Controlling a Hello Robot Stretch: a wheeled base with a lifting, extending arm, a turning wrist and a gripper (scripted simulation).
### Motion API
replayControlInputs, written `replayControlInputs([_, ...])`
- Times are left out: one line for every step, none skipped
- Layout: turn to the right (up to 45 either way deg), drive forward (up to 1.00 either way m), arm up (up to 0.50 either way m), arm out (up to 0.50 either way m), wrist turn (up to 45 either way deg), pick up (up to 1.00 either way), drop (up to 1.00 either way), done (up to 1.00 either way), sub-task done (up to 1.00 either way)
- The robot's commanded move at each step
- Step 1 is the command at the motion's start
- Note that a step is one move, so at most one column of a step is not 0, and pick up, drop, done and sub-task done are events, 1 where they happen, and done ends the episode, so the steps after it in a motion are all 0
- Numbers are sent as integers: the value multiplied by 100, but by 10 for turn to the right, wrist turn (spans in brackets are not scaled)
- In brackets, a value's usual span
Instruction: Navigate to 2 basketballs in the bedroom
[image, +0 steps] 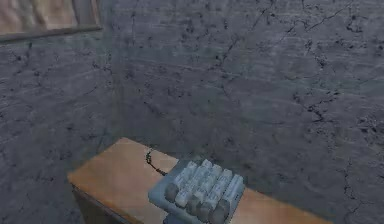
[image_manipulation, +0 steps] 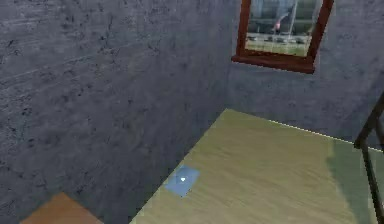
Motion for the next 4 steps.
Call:
replayControlInputs([450, 0, 0, 0, 0, 0, 0, 0, 0])
replayControlInputs([450, 0, 0, 0, 0, 0, 0, 0, 0])
replayControlInputs([450, 0, 0, 0, 0, 0, 0, 0, 0])
replayControlInputs([0, 20, 0, 0, 0, 0, 0, 0, 0])
